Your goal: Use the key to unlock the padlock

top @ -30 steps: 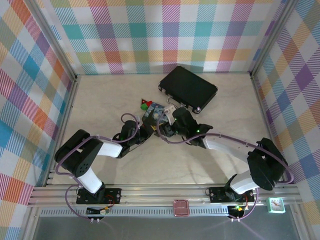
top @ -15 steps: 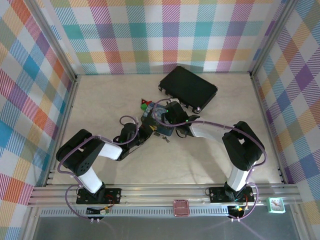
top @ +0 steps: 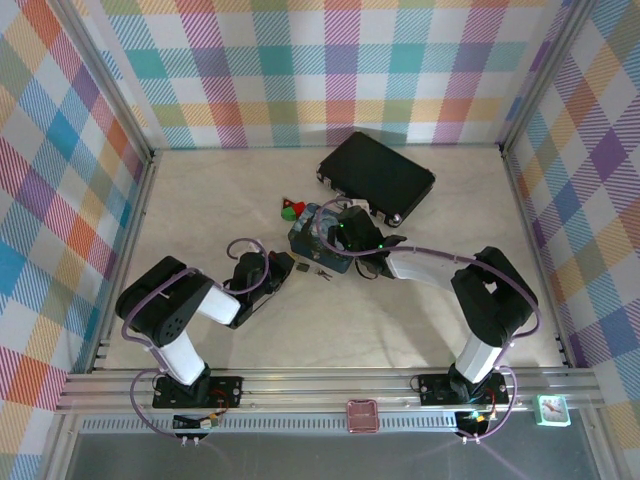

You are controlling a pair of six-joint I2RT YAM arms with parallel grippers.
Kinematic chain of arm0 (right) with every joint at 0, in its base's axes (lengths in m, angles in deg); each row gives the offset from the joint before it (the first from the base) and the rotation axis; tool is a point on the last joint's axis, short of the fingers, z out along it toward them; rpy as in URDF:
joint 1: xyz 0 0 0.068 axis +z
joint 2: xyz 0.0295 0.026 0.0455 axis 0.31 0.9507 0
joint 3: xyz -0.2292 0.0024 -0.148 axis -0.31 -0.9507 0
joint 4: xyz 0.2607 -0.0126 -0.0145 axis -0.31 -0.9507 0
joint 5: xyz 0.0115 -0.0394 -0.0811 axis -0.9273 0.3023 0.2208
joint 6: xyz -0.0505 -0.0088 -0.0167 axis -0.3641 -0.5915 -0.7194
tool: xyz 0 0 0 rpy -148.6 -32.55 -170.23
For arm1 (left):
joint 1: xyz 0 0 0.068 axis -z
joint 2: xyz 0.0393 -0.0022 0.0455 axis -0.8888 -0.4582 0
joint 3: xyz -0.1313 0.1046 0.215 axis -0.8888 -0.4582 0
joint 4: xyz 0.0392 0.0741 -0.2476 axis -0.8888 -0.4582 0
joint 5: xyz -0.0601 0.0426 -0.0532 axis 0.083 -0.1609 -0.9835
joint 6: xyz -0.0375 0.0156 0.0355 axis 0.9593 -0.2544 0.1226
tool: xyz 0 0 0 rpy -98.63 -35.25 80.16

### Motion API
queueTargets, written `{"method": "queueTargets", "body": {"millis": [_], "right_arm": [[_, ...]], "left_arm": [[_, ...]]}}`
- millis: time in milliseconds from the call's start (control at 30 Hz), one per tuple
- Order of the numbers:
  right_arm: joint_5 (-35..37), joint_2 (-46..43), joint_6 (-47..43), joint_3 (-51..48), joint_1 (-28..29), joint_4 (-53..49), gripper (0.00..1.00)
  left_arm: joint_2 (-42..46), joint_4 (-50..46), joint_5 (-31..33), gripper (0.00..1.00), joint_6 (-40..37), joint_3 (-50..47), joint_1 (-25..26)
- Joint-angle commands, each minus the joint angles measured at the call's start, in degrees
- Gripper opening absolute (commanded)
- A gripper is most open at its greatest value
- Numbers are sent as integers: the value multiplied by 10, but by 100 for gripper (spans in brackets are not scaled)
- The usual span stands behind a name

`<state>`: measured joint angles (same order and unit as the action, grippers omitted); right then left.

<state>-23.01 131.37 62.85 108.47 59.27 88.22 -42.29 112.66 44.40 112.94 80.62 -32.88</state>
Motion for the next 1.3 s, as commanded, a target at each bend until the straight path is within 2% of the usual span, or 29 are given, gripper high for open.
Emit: {"method": "queueTargets", "body": {"millis": [0, 67, 100, 133, 167, 233, 267, 300, 467, 567, 600, 733, 867, 1033, 1167, 1267], "right_arm": [[-22, -13, -23, -17, -7, -81, 60], [-19, -39, -42, -13, -7, -85, 68], [-10, -57, -55, -13, -8, -86, 78], [-1, -73, -66, -15, -9, -88, 83], [5, -87, -78, -18, -10, -89, 86], [21, -122, -104, -31, -19, -88, 90], [27, -136, -113, -38, -26, -89, 90], [32, -151, -122, -48, -36, -90, 91], [51, -208, -158, -108, -106, -86, 93], [64, -232, -184, -152, -152, -67, 94], [70, -238, -192, -168, -168, -56, 94], [58, -259, -214, -198, -220, -26, 95], [60, -271, -268, -237, -246, 55, 96], [23, -247, -304, -291, -281, 151, 96], [-17, -222, -315, -337, -302, 277, 96], [-31, -202, -325, -349, -317, 370, 98]], "left_arm": [[40, -115, -25, 0, -19, -22, -3], [74, -201, -37, 0, -39, -20, -2], [94, -249, -37, 0, -52, -17, 1], [116, -295, -30, 0, -65, -14, 4], [135, -339, -23, 0, -77, -9, 7], [179, -433, 1, 7, -108, 6, 10], [195, -464, 10, 11, -119, 13, 11], [209, -494, 20, 20, -130, 18, 11], [233, -570, 46, 41, -166, 52, 11], [235, -607, 60, 64, -179, 79, 10], [239, -622, 67, 69, -185, 91, 10], [265, -697, 108, 84, -217, 146, -1], [302, -783, 193, 96, -284, 200, -22], [327, -794, 264, 100, -381, 230, -85], [327, -742, 323, 100, -469, 210, -125], [326, -681, 360, 100, -473, 182, -166]]}}
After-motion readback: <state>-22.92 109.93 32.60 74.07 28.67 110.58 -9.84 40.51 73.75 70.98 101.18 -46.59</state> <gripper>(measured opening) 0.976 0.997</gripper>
